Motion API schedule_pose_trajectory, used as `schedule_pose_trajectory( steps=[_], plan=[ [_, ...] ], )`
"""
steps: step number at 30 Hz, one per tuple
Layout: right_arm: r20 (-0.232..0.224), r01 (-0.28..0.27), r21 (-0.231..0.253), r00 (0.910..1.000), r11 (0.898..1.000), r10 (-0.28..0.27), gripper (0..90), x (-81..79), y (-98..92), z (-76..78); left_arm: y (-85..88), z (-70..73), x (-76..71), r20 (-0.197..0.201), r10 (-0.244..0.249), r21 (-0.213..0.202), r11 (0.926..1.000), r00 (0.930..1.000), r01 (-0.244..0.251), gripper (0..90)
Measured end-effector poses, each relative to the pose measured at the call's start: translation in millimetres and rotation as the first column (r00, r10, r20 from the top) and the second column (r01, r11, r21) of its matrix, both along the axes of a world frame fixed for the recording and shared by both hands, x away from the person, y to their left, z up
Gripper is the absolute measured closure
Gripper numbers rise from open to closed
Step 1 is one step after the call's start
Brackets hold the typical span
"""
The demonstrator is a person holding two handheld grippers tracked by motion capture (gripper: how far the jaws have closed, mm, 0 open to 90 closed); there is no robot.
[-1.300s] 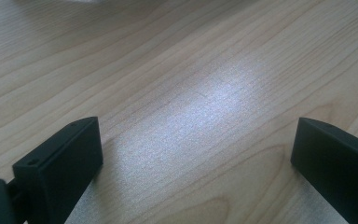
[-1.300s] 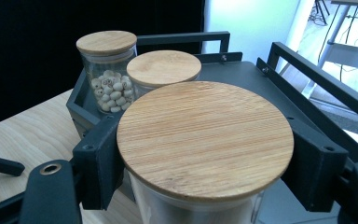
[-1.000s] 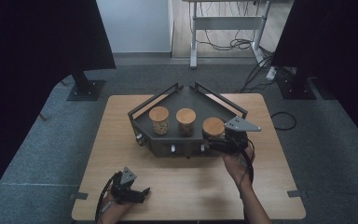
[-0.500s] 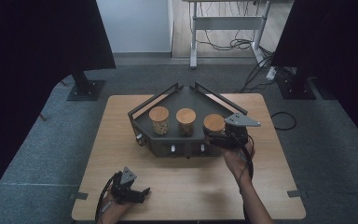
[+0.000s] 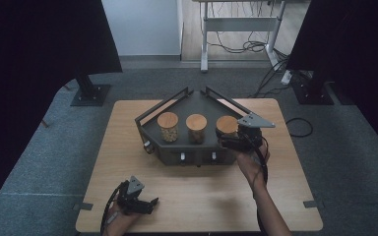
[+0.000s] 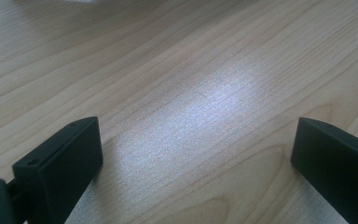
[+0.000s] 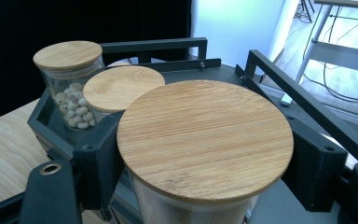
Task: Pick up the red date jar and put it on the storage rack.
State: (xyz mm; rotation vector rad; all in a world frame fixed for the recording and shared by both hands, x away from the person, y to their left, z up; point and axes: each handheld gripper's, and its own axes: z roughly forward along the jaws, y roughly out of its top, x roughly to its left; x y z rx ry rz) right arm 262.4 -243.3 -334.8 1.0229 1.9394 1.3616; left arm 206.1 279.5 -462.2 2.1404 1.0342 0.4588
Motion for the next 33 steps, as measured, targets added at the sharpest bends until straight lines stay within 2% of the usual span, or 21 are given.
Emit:
schedule_pose_trajectory(
  steps=[18, 33],
  plan=[
    [-0.003, 0.016, 0.007, 0.9999, 1.0, -0.016, 23.2, 13.2, -2.0, -1.1, 0.0, -0.1, -0.1, 0.001, 0.0, 0.0, 1.0, 1.0, 0.0, 1.8],
    [-0.001, 0.01, -0.007, 1.0, 1.0, -0.01, 23.2, 23.5, 3.3, -3.4, 0.0, -0.1, -0.1, 0.001, 0.0, 0.0, 1.0, 1.0, 0.0, 1.8]
  ],
)
